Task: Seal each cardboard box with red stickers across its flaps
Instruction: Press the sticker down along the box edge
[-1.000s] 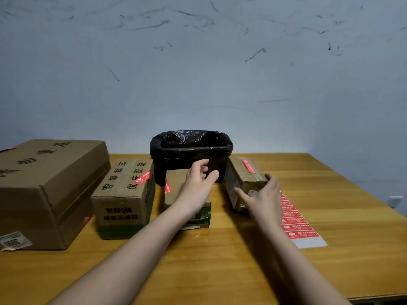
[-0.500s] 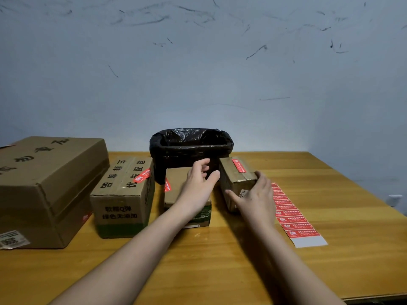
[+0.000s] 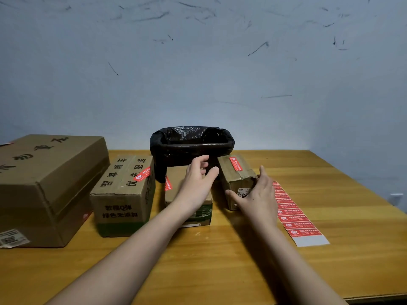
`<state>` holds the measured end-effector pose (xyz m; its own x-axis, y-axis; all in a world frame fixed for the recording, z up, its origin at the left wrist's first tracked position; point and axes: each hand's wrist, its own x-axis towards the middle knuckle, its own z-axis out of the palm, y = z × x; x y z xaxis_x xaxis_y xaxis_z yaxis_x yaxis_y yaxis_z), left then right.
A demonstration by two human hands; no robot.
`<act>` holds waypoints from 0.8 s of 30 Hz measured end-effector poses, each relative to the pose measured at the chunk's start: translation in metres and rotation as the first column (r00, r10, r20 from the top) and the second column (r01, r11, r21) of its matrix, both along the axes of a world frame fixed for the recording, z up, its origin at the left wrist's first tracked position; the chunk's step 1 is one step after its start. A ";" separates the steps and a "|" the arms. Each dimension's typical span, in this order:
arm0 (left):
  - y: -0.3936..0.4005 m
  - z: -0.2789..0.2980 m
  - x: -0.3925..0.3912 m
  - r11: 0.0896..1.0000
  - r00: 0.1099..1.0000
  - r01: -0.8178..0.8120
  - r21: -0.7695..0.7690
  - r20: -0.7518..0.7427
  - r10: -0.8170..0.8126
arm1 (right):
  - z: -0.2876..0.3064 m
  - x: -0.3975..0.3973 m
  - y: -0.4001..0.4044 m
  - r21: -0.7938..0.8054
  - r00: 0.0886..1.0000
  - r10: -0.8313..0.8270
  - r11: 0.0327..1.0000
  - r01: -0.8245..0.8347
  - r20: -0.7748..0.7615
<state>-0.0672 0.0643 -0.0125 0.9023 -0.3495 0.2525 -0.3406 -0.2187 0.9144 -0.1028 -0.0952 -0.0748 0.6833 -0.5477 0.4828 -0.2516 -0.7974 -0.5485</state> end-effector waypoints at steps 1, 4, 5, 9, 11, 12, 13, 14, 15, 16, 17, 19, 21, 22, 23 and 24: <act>0.000 0.000 0.000 1.000 1.000 0.000 -0.002 -0.001 0.000 | 0.000 -0.001 0.000 -0.001 1.000 0.007 1.000 -0.007 -0.002; -0.001 0.000 -0.001 1.000 1.000 0.005 -0.007 -0.002 -0.005 | -0.001 -0.003 -0.002 0.002 0.999 0.032 0.999 -0.032 -0.023; -0.001 0.000 -0.001 1.000 1.000 0.006 -0.008 -0.001 -0.006 | -0.001 -0.004 -0.002 0.007 0.999 0.041 0.999 -0.041 -0.026; -0.004 0.000 -0.002 1.000 1.000 -0.001 -0.009 0.016 0.001 | -0.002 -0.006 -0.006 0.050 0.995 0.102 0.994 -0.101 -0.008; -0.004 0.001 -0.003 1.000 0.999 -0.003 -0.030 0.038 0.004 | -0.003 -0.009 -0.010 0.156 0.990 0.132 0.978 -0.138 0.050; -0.005 0.002 -0.004 0.999 0.999 0.002 -0.045 0.049 0.000 | -0.003 -0.011 -0.013 0.230 0.984 0.140 0.960 -0.162 0.107; -0.005 0.004 -0.004 0.999 0.998 0.010 -0.053 0.062 -0.006 | -0.003 -0.013 -0.016 0.294 0.976 0.133 0.939 -0.180 0.171; -0.004 0.005 -0.005 0.999 0.997 0.019 -0.050 0.078 -0.015 | -0.003 -0.015 -0.020 0.336 0.968 0.111 0.924 -0.184 0.224; -0.005 0.006 -0.006 0.999 0.995 0.024 -0.036 0.099 -0.021 | -0.002 -0.016 -0.025 0.361 0.966 0.075 0.918 -0.164 0.247; -0.005 0.007 -0.006 0.999 0.992 0.027 -0.019 0.124 -0.025 | -0.002 -0.017 -0.031 0.373 0.968 0.042 0.918 -0.136 0.249; -0.006 0.008 -0.007 1.000 0.989 0.029 -0.004 0.147 -0.028 | -0.002 -0.018 -0.036 0.376 0.971 0.018 0.920 -0.109 0.238; -0.008 0.008 -0.009 0.999 0.985 0.032 0.020 0.172 -0.035 | -0.003 -0.020 -0.045 0.370 0.980 0.003 0.926 -0.077 0.197; -0.013 0.006 -0.010 0.998 0.980 0.020 0.062 0.199 -0.032 | -0.005 -0.021 -0.052 0.344 0.991 0.009 0.938 -0.054 0.132; -0.015 0.005 -0.011 0.995 0.974 0.006 0.102 0.223 -0.029 | -0.006 -0.022 -0.055 0.323 0.996 0.022 0.945 -0.051 0.091; -0.018 0.005 -0.012 0.987 0.966 -0.015 0.161 0.256 -0.027 | -0.008 -0.022 -0.057 0.306 0.998 0.042 0.951 -0.052 0.041; -0.021 0.004 -0.013 0.970 0.953 -0.046 0.240 0.301 -0.029 | -0.011 -0.021 -0.058 0.290 0.998 0.064 0.955 -0.057 -0.016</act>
